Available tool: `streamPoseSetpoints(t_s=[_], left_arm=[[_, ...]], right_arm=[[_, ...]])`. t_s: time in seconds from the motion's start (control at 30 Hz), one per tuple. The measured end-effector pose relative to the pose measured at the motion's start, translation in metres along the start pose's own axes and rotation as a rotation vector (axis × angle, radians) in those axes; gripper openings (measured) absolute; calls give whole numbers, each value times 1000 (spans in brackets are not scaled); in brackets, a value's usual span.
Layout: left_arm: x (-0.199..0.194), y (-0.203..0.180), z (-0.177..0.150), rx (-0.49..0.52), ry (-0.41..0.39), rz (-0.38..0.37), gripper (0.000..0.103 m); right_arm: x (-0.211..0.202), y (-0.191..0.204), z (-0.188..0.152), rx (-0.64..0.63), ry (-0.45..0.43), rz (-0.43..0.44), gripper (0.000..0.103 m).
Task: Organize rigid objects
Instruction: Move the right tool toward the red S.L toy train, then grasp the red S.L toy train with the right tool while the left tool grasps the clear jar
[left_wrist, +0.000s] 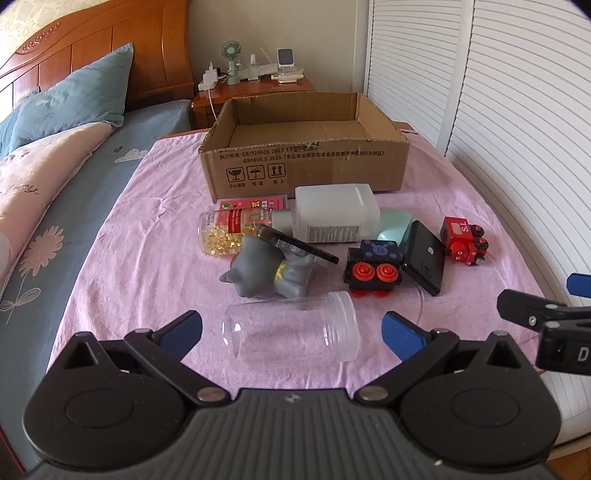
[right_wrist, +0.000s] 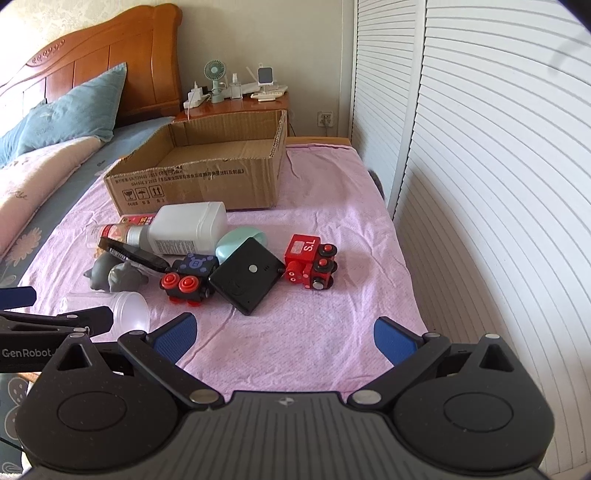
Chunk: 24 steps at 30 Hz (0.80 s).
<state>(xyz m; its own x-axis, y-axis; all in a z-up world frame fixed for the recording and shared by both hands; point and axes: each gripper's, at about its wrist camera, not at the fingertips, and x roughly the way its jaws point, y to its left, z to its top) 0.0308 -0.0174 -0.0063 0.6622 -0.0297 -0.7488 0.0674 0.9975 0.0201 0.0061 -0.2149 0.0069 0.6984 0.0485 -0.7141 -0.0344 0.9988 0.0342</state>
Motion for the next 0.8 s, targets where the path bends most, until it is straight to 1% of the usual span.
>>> streamPoseSetpoints(t_s=[0.1,0.23,0.37,0.57,0.67,0.8], left_arm=[[8,-2,3,13,8,-10,102],[23,-6,6,41,18,11,102],[37,-1,5,50,52,21,102],[39,11,-1,81,71,6,102],[37,19,-4,104,71,21,102],[39,34,-10,95,68,3,103]], right_arm=[[0,-11,1,32,-14,4,103],[5,-21,2,61,-15,-3,103],[9,-25,1,67,-7,-7,103],[15,-25,0,42,6,-17,103],[20,-24,0,15,11,-15,103],[29,-20,-1,-30,23,-21,103]])
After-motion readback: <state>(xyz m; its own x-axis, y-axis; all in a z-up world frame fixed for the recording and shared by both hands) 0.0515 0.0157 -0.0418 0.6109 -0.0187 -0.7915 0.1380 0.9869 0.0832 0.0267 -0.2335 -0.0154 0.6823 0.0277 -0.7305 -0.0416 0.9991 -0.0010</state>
